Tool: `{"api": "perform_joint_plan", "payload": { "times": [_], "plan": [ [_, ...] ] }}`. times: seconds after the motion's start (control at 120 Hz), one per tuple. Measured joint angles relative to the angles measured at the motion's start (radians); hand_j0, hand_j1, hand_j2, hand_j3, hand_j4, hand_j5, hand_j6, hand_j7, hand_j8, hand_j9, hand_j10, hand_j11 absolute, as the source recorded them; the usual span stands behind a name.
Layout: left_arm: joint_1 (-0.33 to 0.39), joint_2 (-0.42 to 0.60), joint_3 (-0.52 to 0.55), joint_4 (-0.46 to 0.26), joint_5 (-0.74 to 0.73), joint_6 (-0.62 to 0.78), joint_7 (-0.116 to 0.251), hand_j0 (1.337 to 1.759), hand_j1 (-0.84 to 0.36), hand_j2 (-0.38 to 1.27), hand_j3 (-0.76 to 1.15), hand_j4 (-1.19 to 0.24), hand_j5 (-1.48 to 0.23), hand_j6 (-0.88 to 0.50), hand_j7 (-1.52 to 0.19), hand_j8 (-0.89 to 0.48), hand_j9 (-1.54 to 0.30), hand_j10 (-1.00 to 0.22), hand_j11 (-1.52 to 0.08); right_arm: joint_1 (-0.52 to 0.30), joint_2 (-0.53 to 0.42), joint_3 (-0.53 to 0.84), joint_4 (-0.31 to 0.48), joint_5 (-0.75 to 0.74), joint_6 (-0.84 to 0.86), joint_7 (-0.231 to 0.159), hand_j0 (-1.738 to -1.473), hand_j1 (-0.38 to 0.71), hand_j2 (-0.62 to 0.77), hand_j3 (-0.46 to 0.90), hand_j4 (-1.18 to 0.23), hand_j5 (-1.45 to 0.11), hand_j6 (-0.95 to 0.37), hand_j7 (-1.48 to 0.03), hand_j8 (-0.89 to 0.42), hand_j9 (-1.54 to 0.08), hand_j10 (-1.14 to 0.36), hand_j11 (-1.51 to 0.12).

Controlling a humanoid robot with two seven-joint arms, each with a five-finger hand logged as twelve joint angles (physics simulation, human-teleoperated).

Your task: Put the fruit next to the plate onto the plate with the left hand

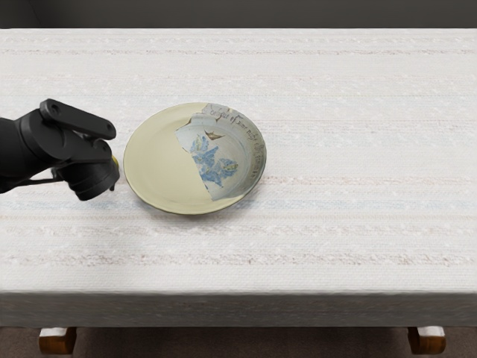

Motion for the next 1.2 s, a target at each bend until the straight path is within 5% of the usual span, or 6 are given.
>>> {"api": "perform_joint_plan", "payload": {
  "times": [0.617,1.2],
  "plan": [
    [0.094,-0.02,-0.016,0.114,0.001,-0.005,-0.026,1.658,0.05,0.05,0.0,-0.25,-0.32,-0.25,-0.32,-0.25,-0.32,-0.25,-0.32,0.0,0.0,0.0,0.0,0.0,0.0,0.0,-1.658,-0.3,-0.01,0.0,-0.04,-0.05,-0.04,-0.05,-0.04,-0.05,-0.04,-0.05],
    [0.117,-0.02,-0.02,0.124,-0.004,-0.005,-0.068,1.658,-0.14,0.08,0.0,-0.41,-0.53,-0.41,-0.53,-0.41,-0.53,-0.41,-0.53,0.0,0.0,0.0,0.0,0.0,0.0,0.0,-1.658,-0.3,-0.01,0.0,-0.04,-0.05,-0.04,-0.05,-0.04,-0.05,-0.04,-0.05]
  ]
}}
